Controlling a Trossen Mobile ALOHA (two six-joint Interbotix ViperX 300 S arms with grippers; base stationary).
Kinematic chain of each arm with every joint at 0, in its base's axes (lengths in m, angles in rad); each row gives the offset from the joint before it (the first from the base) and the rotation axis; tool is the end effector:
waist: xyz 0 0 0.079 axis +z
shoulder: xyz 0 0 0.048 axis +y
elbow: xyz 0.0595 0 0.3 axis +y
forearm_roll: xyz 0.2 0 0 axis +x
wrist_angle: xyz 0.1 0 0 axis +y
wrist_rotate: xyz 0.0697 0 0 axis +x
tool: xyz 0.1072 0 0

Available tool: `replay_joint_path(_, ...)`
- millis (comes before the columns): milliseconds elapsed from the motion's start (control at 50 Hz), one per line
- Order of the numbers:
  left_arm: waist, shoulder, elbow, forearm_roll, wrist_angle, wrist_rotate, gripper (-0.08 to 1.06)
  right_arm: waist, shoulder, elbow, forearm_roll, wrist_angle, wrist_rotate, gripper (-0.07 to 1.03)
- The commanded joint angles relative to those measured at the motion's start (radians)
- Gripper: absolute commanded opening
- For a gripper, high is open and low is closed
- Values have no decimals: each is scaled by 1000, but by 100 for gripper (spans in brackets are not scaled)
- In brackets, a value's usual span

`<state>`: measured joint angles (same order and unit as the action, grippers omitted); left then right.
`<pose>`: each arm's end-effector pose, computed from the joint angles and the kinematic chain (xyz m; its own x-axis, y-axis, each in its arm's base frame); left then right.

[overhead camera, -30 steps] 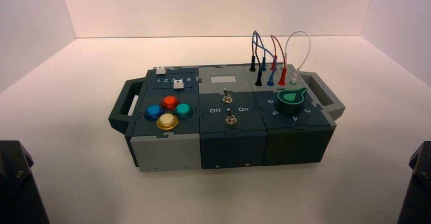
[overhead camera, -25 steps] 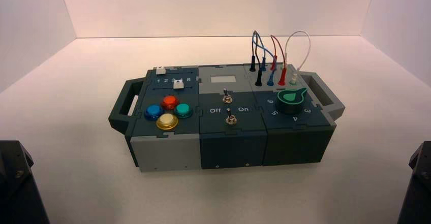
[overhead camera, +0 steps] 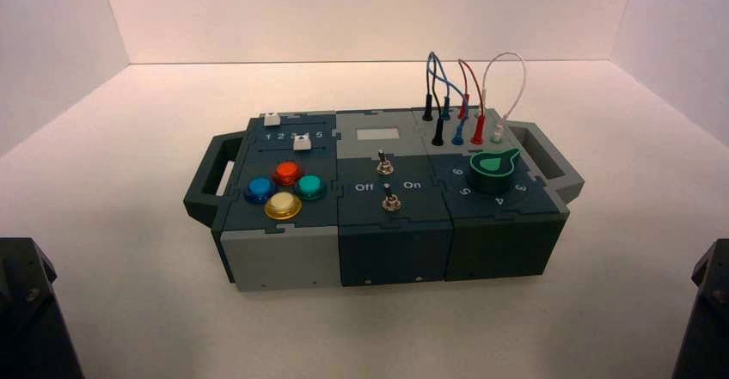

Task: Turn the knob to position 1.

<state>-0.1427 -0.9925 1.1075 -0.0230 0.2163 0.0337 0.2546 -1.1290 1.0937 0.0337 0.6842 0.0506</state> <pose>0.2440 -0.0359 0.2488 0.9353 -0.1394 -0.3252 0.1504 0.9886 0.0090 0.1878 0.0528 0.2128 0.7657 0.2213 -0.6040 -0.2226 0.9721 0.0739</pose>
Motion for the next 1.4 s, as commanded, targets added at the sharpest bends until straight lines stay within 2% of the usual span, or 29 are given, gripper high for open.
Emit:
replay_joint_path(20, -14, 26, -25, -11, 11, 2, -3, -3, 57, -21, 6, 9, 9, -2)
replay_joint_path(120, -51, 55, -37, -12, 41, 2, -3, -3, 124, -40, 15, 43, 6, -2)
replay_joint_path(180, -107, 97, -46, -14, 71, 0, -3, -3, 206, -84, 43, 106, 0, -2)
replay_joint_path(280, -127, 110, -48, -14, 78, -2, -3, -2, 236, -104, 58, 130, -6, -2)
replay_joint_path(320, -176, 144, -54, -14, 89, -6, -3, 2, 281, -138, 77, 163, -8, -2)
replay_joint_path(380, -210, 163, -54, -14, 98, -9, -3, 2, 302, -153, 92, 183, -9, -2)
replay_joint_path(460, -285, 193, -58, -17, 104, -12, -3, 3, 327, -160, 109, 202, -11, -2)
replay_joint_path(600, -376, 258, -61, -23, 110, -12, -3, 11, 382, -133, 137, 216, -15, -2)
replay_joint_path(720, -414, 290, -64, -28, 110, -12, -3, 15, 411, -123, 146, 213, -20, -2)
replay_joint_path(780, -446, 327, -67, -29, 110, -14, -3, 44, 446, -117, 160, 206, -20, -2)
replay_joint_path(1160, -480, 400, -95, -28, 109, -14, -3, 115, 600, -126, 175, 187, -21, -2)
replay_joint_path(1260, -480, 428, -107, -28, 107, -14, -3, 120, 655, -121, 178, 184, -28, -2)
replay_joint_path(1300, -480, 439, -117, -28, 106, -12, -3, 120, 696, -118, 178, 181, -40, -2)
replay_joint_path(1400, -480, 454, -124, -29, 106, -14, -3, 123, 727, -121, 178, 173, -41, -2)
